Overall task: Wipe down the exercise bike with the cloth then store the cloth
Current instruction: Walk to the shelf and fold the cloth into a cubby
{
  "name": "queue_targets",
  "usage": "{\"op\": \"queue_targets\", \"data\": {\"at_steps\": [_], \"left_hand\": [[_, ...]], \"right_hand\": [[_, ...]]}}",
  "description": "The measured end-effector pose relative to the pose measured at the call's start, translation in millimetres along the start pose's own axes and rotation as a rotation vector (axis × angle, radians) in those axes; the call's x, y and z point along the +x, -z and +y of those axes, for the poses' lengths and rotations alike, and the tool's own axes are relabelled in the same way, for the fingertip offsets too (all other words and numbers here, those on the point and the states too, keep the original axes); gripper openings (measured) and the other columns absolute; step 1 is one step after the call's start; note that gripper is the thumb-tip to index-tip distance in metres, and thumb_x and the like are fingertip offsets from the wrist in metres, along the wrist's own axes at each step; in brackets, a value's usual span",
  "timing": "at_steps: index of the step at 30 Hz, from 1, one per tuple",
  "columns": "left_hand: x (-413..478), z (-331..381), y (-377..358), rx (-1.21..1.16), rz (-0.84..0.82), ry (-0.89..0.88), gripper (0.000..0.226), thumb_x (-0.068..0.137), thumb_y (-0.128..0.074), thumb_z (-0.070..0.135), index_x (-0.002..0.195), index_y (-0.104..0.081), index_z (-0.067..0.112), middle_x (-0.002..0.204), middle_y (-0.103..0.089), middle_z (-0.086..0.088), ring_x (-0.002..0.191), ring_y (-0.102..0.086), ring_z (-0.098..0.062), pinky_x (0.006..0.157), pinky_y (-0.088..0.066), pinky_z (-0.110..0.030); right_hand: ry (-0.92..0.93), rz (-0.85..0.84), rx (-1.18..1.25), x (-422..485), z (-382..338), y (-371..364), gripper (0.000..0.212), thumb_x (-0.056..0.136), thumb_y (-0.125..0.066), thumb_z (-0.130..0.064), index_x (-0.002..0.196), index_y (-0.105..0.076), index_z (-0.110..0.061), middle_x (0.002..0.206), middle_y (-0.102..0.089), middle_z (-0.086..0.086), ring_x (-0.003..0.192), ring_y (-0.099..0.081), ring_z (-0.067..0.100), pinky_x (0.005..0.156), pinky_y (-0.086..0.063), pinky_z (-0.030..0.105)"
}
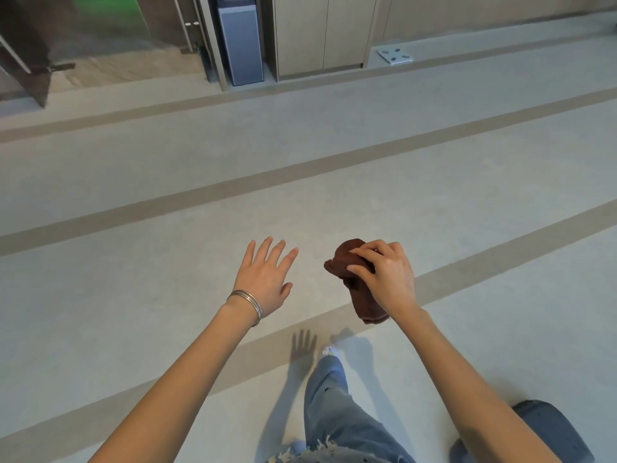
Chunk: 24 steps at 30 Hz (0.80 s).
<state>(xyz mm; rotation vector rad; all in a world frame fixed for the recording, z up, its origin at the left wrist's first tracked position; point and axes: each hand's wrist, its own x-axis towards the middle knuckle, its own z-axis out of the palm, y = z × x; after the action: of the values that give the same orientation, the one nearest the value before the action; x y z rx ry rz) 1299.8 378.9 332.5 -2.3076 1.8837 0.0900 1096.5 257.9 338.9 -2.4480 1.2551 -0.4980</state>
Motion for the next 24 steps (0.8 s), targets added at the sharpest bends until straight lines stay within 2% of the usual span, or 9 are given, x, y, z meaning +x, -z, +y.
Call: {"op": "queue_targets", "data": {"at_steps": [9, 12, 18, 24], "left_hand": [[139.3, -16.6, 31.2, -0.007, 0.008, 0.121, 0.068, 0.092, -0.039, 0.045, 0.147, -0.003, 0.026, 0.157, -0.008, -0.007, 0.144, -0.002, -0.031, 0.116, -0.002, -0.05], [170.8, -11.3, 24.0, -0.032, -0.052, 0.154, 0.07, 0.092, -0.039, 0.046, 0.147, 0.001, 0.027, 0.157, -0.005, -0.007, 0.144, -0.001, -0.032, 0.116, -0.002, -0.051], [218.5, -15.2, 3.2, -0.056, -0.188, 0.154, 0.072, 0.093, -0.036, 0.049, 0.146, 0.008, 0.027, 0.158, 0.002, -0.008, 0.144, 0.002, -0.032, 0.116, -0.003, -0.052], [301.9, -48.1, 8.6, -0.07, -0.172, 0.131, 0.072, 0.093, -0.034, 0.051, 0.146, 0.008, 0.028, 0.158, 0.003, -0.007, 0.144, 0.003, -0.032, 0.115, -0.003, -0.052]], "right_hand": [[0.049, 0.003, -0.015, 141.9, 33.2, 9.6, 0.025, 0.084, -0.066, -0.035, 0.105, -0.07, -0.024, 0.106, -0.064, -0.006, 0.099, -0.049, 0.026, 0.079, -0.044, 0.037], [0.042, -0.024, -0.03, 169.8, 46.3, 4.3, 0.025, 0.084, -0.066, -0.035, 0.106, -0.07, -0.024, 0.107, -0.064, -0.006, 0.099, -0.049, 0.026, 0.08, -0.043, 0.036], [-0.015, -0.1, -0.043, 211.4, 73.7, -17.1, 0.027, 0.085, -0.063, -0.037, 0.108, -0.068, -0.024, 0.111, -0.062, -0.007, 0.102, -0.047, 0.023, 0.08, -0.04, 0.033], [-0.052, -0.11, -0.035, 282.9, 85.5, -35.7, 0.026, 0.086, -0.062, -0.039, 0.108, -0.068, -0.027, 0.111, -0.061, -0.01, 0.102, -0.046, 0.02, 0.082, -0.038, 0.031]]}}
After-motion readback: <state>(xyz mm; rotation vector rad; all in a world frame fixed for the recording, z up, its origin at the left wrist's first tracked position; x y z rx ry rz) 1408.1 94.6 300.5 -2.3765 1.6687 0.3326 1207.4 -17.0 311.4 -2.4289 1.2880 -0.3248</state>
